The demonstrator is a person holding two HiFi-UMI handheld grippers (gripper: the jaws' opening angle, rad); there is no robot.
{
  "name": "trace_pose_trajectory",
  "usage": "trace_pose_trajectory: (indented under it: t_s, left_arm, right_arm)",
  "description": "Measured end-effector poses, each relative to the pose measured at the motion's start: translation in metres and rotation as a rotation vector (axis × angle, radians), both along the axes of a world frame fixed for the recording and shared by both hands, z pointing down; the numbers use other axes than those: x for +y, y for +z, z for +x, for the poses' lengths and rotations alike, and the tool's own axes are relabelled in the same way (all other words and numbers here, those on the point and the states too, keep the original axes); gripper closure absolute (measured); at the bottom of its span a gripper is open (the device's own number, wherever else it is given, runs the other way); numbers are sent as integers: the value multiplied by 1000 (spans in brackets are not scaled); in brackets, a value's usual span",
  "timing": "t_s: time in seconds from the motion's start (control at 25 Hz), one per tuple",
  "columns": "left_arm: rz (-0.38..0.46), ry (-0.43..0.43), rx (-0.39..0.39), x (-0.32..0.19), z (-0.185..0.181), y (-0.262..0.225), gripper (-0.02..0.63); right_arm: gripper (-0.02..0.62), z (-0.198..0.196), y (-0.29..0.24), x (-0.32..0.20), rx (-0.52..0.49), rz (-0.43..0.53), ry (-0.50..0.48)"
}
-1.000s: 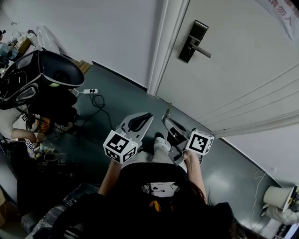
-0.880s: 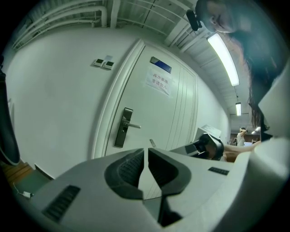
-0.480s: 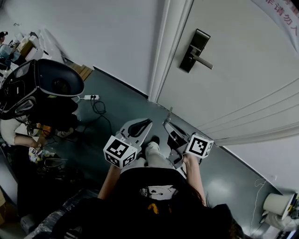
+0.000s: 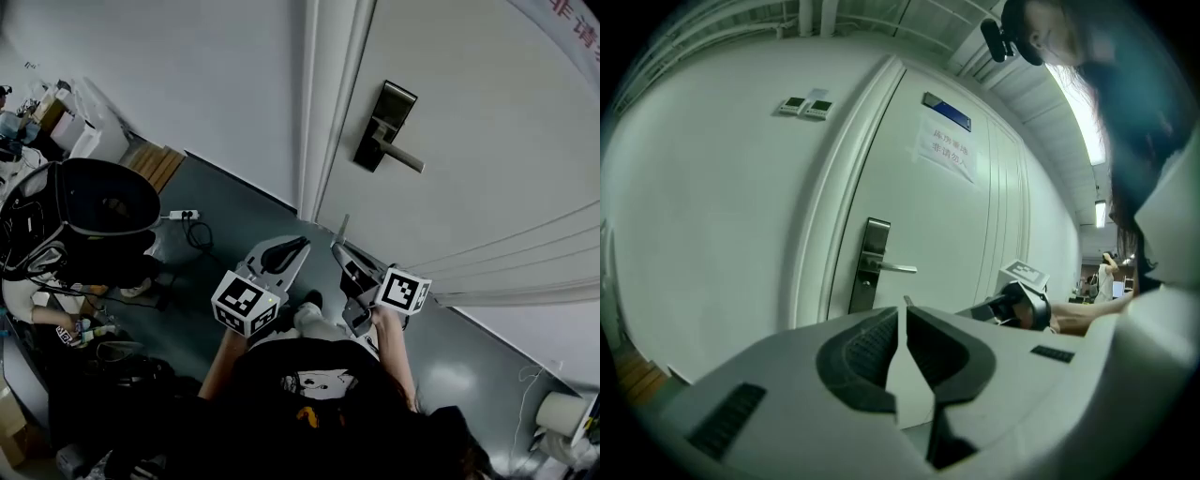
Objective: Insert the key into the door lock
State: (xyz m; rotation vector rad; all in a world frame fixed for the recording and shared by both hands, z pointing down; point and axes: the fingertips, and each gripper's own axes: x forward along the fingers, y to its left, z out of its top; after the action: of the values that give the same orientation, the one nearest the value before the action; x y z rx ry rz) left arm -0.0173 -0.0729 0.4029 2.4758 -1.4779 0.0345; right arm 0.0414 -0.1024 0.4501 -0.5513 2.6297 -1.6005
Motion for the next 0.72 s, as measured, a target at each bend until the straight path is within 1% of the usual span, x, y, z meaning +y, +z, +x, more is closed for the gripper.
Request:
trace_pose_trajectory:
  t_s: [0.32,0.48,0.72]
  left_arm:
    - [-12,1,-40,-46,5,-2,574]
    - [-20,5,-54,-55,8,-1,574]
    - [-21,26,-56,-60,12,2,574]
  right_arm:
    - [574,0,7,-44,-16,-22,-8]
    - [574,0,9,-51,-29,-18,-16]
    - [574,-1,19,-54,-46,-52,-1]
